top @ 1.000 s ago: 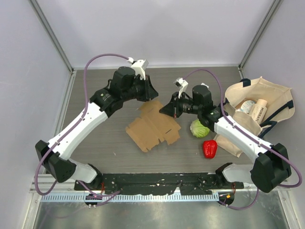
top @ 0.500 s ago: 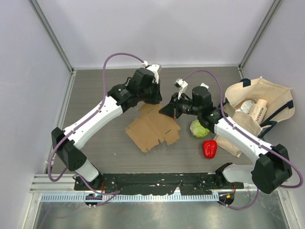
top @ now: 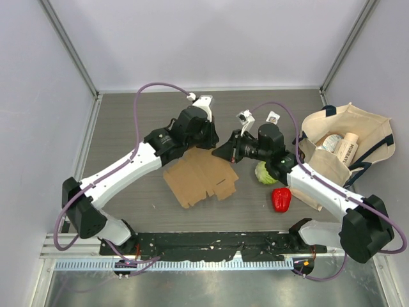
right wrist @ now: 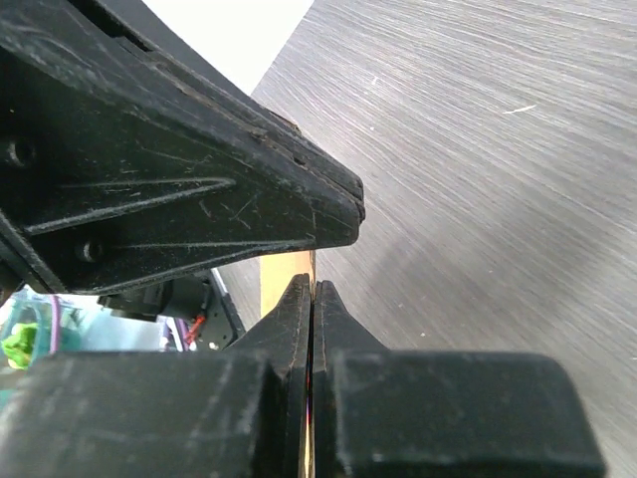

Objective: Fold the paper box

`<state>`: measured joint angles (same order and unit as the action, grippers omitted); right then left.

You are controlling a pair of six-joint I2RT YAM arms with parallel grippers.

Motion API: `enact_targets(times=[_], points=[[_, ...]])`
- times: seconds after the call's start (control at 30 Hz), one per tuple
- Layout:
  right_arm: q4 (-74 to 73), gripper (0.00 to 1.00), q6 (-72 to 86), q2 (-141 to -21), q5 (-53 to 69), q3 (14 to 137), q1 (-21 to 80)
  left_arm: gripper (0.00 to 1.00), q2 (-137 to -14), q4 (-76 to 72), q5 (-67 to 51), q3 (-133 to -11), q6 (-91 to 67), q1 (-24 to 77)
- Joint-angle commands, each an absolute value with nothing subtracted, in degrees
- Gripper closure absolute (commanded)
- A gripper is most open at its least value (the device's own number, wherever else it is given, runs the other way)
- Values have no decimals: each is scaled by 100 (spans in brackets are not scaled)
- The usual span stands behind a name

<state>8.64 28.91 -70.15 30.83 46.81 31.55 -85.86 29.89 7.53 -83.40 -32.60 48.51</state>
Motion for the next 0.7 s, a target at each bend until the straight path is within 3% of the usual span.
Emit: enact_targets(times=[0.0, 0.3, 0.47, 0.67], points=[[2563, 100, 4014, -6601, 2918, 4430, 3129, 94, -8061, 2269, 712, -7684, -3743, 4939], [3874, 100, 5229, -6232, 2988, 3894, 3129, 85, -7313, 415, 423, -6443, -4429, 4922], [4104, 100, 5528, -6214, 2997, 3885, 3129, 72, -7207, -360, 27, -5995, -4842, 4922], [3649, 100, 5205, -6153, 2980, 3964, 3111, 55, -6725, -54, -141, -6029, -4694, 4651]])
